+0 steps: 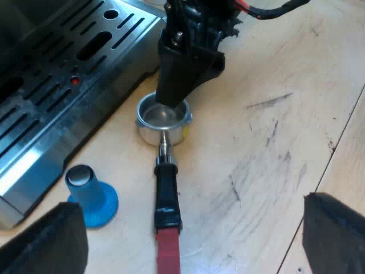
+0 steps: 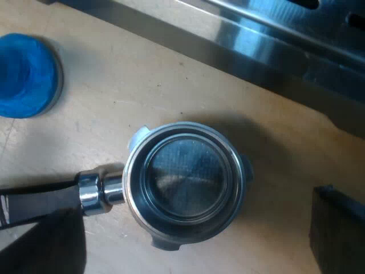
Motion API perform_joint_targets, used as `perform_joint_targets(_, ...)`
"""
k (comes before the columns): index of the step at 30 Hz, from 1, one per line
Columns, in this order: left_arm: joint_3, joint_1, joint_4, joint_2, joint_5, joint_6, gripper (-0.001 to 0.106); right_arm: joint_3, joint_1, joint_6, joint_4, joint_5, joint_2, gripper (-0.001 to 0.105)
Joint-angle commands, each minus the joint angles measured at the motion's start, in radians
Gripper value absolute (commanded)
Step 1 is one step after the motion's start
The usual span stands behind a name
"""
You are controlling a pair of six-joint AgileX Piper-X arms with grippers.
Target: Put the handle in the coffee machine
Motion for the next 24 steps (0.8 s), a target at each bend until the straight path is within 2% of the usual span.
perform_joint_targets(1, 0.001, 0.001, -0.001, -0.003, -0.009, -0.01, 0.078, -0.023, -0.005, -0.057, 0.006, -0.013, 0.03, 0.081)
perform_joint_targets(12, 0.001, 0.001, -0.001, -0.003, -0.009, -0.01, 0.078, -0.075, -0.005, -0.143, 0.006, -0.03, 0.151, 0.081)
perform_joint_targets(20, 0.001, 0.001, -0.001, -0.003, -0.009, -0.01, 0.078, -0.075, -0.005, -0.15, -0.017, -0.038, 0.209, 0.081)
perform_joint_targets(24, 0.001, 0.001, -0.001, -0.003, -0.009, -0.01, 0.078, -0.075, -0.005, -0.15, -0.034, -0.08, 0.227, 0.081)
